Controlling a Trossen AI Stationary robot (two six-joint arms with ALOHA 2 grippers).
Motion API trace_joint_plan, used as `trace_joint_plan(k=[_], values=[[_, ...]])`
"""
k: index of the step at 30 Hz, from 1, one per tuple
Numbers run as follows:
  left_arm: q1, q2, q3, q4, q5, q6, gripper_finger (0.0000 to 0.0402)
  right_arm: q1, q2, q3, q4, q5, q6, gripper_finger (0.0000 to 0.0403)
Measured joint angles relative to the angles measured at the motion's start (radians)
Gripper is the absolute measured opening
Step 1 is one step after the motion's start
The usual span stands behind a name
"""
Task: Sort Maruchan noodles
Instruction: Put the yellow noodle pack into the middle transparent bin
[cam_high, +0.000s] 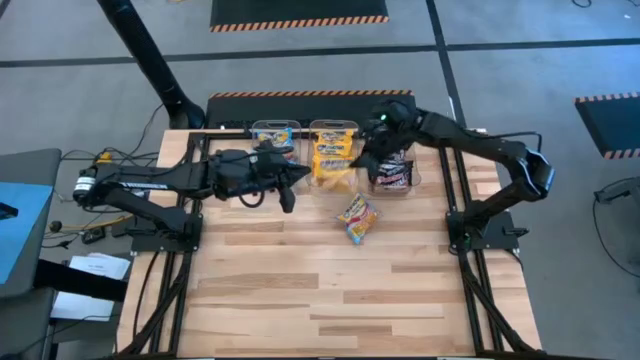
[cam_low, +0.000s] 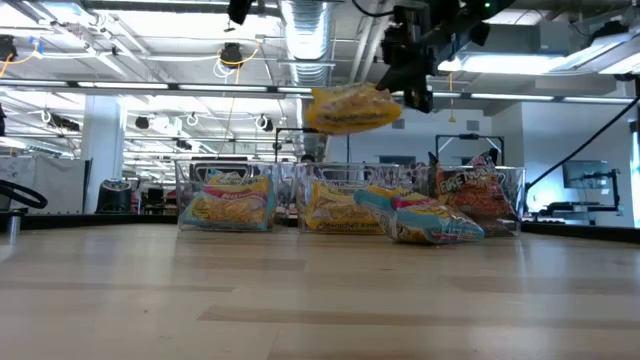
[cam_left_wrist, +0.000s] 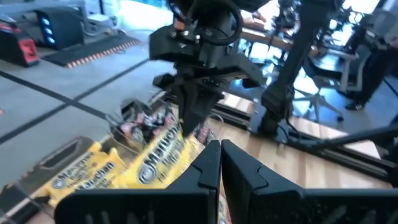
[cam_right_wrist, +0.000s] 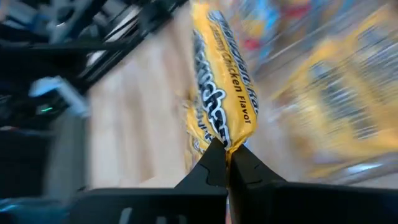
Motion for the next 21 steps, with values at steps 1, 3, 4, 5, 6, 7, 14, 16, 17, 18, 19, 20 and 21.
trace_joint_plan(k=[1,3,4,5,6,7,14,16,17,18,19,20,21], values=[[0.000,-0.007,0.000,0.001,-0.011,0.000,0.0000,-0.016,-0.012,0.000,0.003,0.024,-0.033,0.0005],[0.000,-0.015,0.000,0.000,-0.032,-0.004,0.0000,-0.045,-0.031,0.000,0.006,0.088,-0.102,0.0005],[0.000,-0.017,0.000,0.000,-0.037,-0.004,0.0000,-0.058,-0.040,0.000,0.008,0.121,-0.140,0.0005],[0.000,-0.018,0.000,0.001,-0.040,-0.003,0.0000,-0.068,-0.046,0.000,0.010,0.152,-0.178,0.0005],[0.000,-0.017,0.000,0.001,-0.040,0.000,0.0000,-0.076,-0.049,0.000,0.019,0.183,-0.214,0.0005],[0.000,-0.017,0.000,-0.001,-0.040,0.000,0.0000,-0.083,-0.049,0.000,0.032,0.208,-0.247,0.0005],[0.000,-0.017,0.000,-0.002,-0.048,-0.001,0.0000,-0.082,-0.018,0.000,0.131,0.263,-0.475,0.0005],[0.000,-0.017,0.000,-0.003,-0.065,0.001,0.0000,-0.069,-0.001,0.000,0.137,0.266,-0.506,0.0005],[0.001,-0.017,0.000,-0.004,-0.068,0.002,0.0000,-0.062,0.008,0.000,0.133,0.274,-0.519,0.0005],[0.003,-0.017,0.000,-0.008,-0.069,0.002,0.0000,-0.057,0.016,0.000,0.127,0.280,-0.531,0.0005],[0.006,-0.017,0.000,-0.013,-0.070,0.002,0.0000,-0.052,0.026,0.000,0.119,0.282,-0.537,0.0005],[0.009,-0.017,0.000,-0.019,-0.070,0.002,0.0000,-0.045,0.033,0.000,0.113,0.283,-0.537,0.0005],[0.012,-0.017,-0.001,-0.026,-0.069,0.001,0.0000,-0.038,0.039,0.000,0.107,0.287,-0.538,0.0005]])
